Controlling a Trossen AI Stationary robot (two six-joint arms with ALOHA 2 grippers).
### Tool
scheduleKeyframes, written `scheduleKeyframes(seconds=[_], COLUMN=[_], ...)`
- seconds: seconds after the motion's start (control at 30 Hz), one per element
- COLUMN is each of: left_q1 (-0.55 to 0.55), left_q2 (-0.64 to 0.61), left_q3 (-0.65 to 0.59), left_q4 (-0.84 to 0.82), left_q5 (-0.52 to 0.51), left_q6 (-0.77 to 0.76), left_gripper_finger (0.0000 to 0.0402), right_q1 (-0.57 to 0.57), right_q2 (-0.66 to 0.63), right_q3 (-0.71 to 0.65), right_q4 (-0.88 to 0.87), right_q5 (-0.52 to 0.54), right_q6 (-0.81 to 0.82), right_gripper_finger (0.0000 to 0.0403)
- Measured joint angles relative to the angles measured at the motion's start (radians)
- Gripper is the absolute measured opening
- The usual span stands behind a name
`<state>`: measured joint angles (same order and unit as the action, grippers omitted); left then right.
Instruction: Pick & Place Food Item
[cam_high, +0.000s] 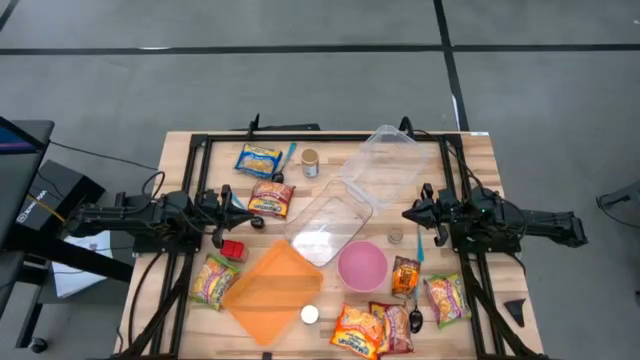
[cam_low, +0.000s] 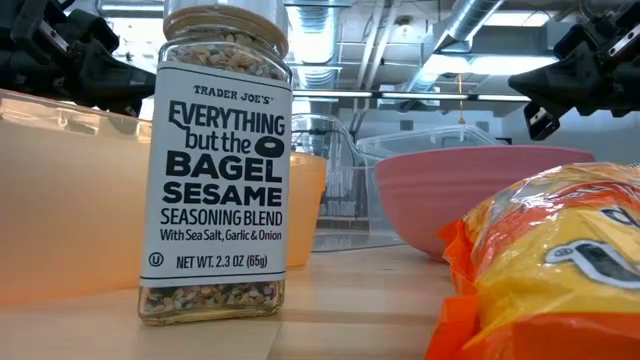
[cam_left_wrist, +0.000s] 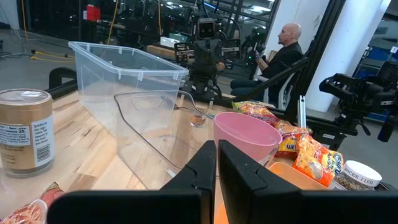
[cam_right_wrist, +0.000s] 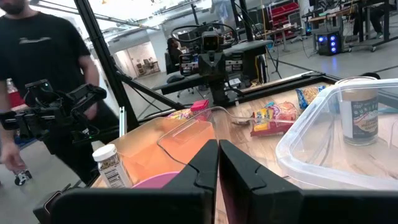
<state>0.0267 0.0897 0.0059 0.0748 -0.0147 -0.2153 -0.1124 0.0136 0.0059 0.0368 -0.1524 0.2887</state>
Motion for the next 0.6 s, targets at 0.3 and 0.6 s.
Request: scheduleKeyframes(seconds=[0.3, 0.6], left_q1=[0.000, 0.000], left_q2=[0.000, 0.000], left_q3=[0.000, 0.000], left_q4=[0.000, 0.003], left_q5=[0.000, 0.000], left_q6=[0.000, -0.010], left_gripper_finger=[0.0012, 0.0012], right_q1=[0.000, 0.000], right_q2=[0.000, 0.000], right_q3=[0.000, 0.000], right_q4=[0.000, 0.000], right_q5=[0.000, 0.000], right_q6=[0.000, 0.000], right_gripper_finger=[0.0011, 0.0011])
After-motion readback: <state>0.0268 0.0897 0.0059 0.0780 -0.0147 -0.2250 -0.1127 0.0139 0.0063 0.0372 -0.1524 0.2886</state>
